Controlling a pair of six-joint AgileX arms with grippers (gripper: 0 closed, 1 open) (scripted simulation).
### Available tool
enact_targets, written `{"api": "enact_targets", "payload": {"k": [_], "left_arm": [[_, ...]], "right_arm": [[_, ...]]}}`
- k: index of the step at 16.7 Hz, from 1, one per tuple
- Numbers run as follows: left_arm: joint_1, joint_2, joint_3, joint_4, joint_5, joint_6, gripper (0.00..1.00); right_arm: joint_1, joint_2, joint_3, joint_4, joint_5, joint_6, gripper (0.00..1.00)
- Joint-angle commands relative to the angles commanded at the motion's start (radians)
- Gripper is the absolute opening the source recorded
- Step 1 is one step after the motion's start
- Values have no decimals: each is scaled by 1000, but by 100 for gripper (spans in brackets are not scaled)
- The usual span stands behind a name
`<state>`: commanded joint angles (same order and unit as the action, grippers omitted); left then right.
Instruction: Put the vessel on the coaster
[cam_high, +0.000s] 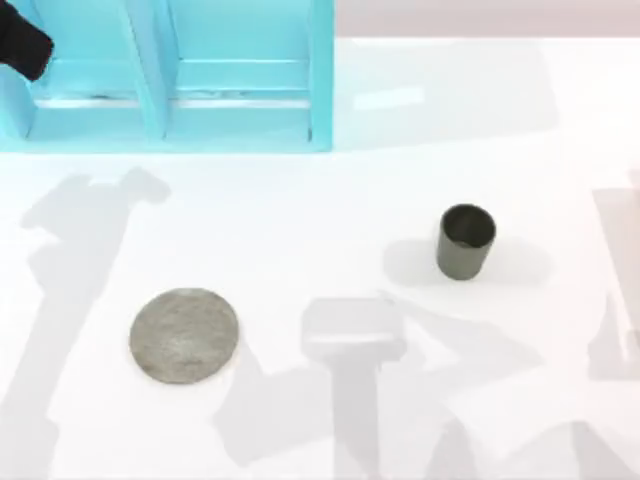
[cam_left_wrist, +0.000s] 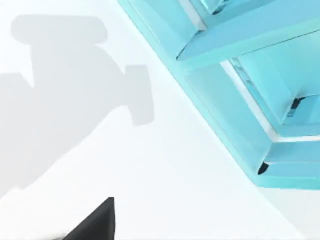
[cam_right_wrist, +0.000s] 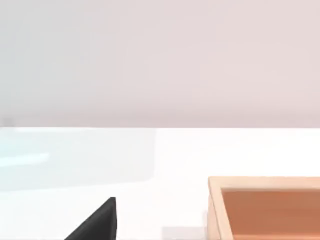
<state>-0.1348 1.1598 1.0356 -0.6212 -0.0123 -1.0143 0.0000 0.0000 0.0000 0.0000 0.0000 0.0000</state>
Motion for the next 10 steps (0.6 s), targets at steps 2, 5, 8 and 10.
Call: {"api": "enact_targets", "payload": {"k": [2, 5, 8, 10], "left_arm": [[-51, 245, 209, -127, 10, -196, 100], [-143, 574, 513, -312, 33, -472, 100], [-247, 838, 799, -475, 69, -714, 100], [-321, 985, 978, -568, 98, -859, 100]], "right_arm": [[0, 0, 0, 0, 0, 0, 100], [0, 0, 0, 0, 0, 0, 100], [0, 0, 0, 0, 0, 0, 100], [0, 0, 0, 0, 0, 0, 100]]}}
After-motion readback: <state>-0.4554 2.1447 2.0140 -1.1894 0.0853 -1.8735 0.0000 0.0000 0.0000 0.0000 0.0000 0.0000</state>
